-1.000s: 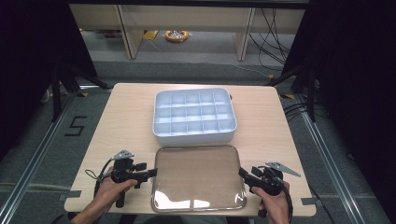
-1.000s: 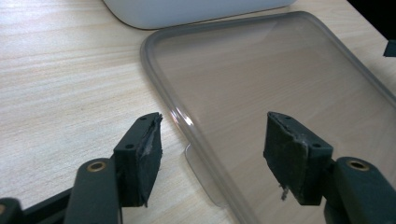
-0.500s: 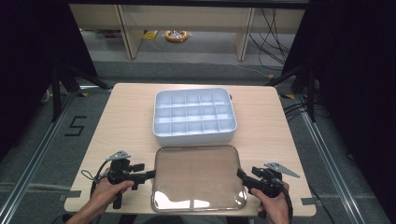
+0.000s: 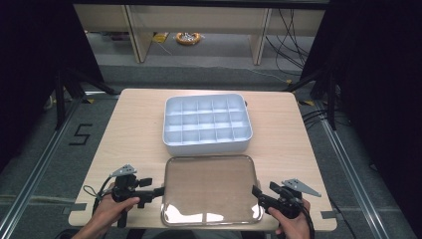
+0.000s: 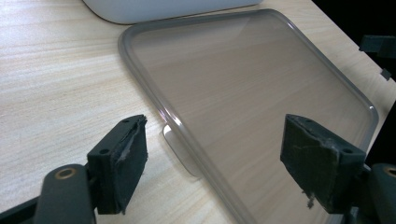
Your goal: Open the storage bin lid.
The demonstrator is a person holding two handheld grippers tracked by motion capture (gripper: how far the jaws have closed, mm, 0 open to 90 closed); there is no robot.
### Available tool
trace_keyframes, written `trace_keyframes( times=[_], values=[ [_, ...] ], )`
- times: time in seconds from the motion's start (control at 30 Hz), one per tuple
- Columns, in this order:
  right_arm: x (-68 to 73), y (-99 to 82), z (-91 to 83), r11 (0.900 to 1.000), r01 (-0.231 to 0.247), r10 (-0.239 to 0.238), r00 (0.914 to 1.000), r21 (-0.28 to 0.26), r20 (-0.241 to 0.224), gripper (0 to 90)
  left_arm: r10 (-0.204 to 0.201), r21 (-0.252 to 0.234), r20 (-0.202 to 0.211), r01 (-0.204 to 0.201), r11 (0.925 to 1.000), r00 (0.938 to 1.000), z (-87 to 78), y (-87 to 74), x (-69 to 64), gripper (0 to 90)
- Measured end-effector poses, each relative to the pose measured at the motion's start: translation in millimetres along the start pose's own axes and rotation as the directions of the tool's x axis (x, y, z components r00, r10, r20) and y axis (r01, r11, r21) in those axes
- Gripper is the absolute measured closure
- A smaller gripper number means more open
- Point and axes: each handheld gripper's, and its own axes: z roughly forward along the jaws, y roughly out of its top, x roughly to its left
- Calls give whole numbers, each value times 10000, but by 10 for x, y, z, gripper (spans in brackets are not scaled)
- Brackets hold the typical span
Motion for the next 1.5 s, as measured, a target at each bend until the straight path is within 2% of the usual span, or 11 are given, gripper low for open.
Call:
trace_keyframes(
  times=[0.43, 0.7, 0.77, 0.8, 0.87, 0.93, 0.97, 1.0, 1.17, 1.37, 1.5],
  values=[
    [57, -96, -125, 9993, 326, -328, 9994, 181, 107, 248, 76, -33, 238, -75, 10000, 9997, -114, -99, -54, 209],
    [99, -178, -184, 9995, -65, 65, 10000, 323, -4, 248, 187, -140, 135, -186, 9997, 9997, -155, -167, -129, 210],
    [79, -200, -194, 9992, 268, -264, 9996, 287, -129, 249, 270, -139, 146, -268, 9995, 9995, -165, -181, -140, 210],
    [123, -212, -212, 9991, -190, 193, 9998, 390, -83, 249, 265, -115, 123, -263, 9996, 9996, -173, -192, -149, 210],
    [109, -231, -248, 9985, 222, -222, 9998, 491, -8, 248, 256, -87, 158, -254, 9996, 9995, -181, -204, -153, 210],
    [114, -259, -259, 9993, 155, -144, 9993, 329, -346, 248, 251, -56, 138, -251, 9997, 9996, -195, -222, -164, 211],
    [183, -278, -286, 9969, -573, 583, 9981, 536, -179, 248, 202, -104, 167, -200, 9997, 9997, -195, -230, -172, 211],
    [123, -296, -284, 9989, 248, -239, 9995, 410, -204, 249, 185, -156, 175, -183, 9997, 9997, -196, -243, -178, 212],
    [141, -326, -316, 9993, 171, -157, 9989, 331, -441, 249, 354, -105, 167, -352, 9993, 9992, -215, -264, -201, 214],
    [134, -346, -344, 9987, 258, -251, 9996, 433, -156, 250, 247, -151, 41, -247, 9996, 9997, -219, -267, -223, 215],
    [178, -347, -352, 9977, -287, 309, 9989, 615, -353, 252, 211, -220, 93, -209, 9995, 9997, -209, -271, -216, 217]
  ],
)
